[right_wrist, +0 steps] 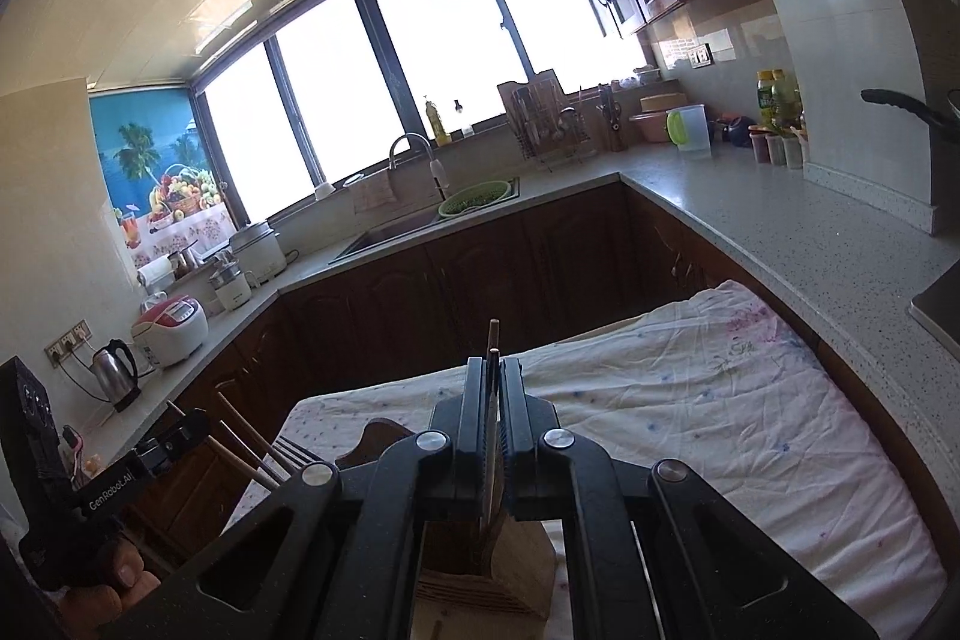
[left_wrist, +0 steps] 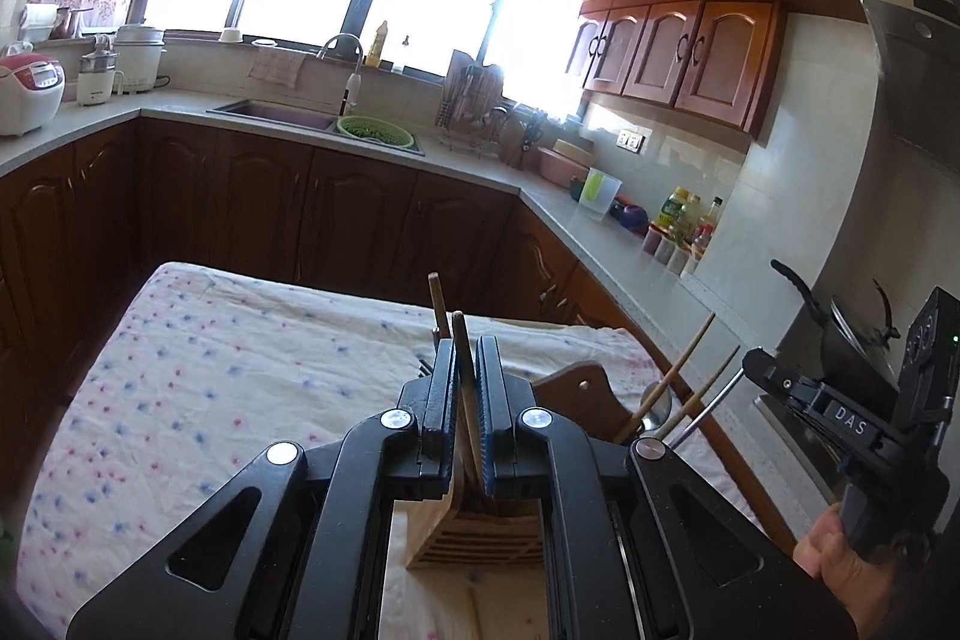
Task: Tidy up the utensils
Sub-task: 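Raise both held chopsticks and lower them upright into the holder, then open both tools to release the chopsticks in the holder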
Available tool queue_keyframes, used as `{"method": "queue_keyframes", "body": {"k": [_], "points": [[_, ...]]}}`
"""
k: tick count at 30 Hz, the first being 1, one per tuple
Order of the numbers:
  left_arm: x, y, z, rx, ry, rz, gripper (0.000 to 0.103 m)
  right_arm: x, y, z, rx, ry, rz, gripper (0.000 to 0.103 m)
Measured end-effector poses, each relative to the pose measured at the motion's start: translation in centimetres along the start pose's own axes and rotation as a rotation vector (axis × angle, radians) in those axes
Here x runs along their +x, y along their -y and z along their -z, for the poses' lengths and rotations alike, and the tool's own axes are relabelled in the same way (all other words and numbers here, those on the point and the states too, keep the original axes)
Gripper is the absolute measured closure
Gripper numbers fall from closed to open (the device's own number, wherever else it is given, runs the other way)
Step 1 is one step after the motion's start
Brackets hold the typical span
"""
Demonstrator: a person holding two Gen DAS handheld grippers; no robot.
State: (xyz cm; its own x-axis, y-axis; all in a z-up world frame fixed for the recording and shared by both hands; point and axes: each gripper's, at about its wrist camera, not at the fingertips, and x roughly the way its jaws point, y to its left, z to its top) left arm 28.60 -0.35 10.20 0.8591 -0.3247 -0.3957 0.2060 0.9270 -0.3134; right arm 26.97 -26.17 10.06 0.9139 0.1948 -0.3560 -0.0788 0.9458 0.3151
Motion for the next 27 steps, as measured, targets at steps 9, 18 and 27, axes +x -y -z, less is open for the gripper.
{"method": "queue_keyframes", "body": {"k": [9, 18, 27], "points": [[0.6, 0.6, 0.4, 0.032, -0.018, 0.007, 0.097, 1.1, -0.1, 1.2, 0.0, -0.046, 0.014, 0.099], [0.8, 0.6, 0.3, 0.029, -0.041, -0.001, 0.097, 1.2, 0.2, 1.1, 0.012, -0.052, 0.007, 0.093], [-0.9, 0.6, 0.5, 0.012, -0.034, 0.004, 0.058, -0.6, 0.7, 1.0, 0.06, -0.001, -0.03, 0.031]]}}
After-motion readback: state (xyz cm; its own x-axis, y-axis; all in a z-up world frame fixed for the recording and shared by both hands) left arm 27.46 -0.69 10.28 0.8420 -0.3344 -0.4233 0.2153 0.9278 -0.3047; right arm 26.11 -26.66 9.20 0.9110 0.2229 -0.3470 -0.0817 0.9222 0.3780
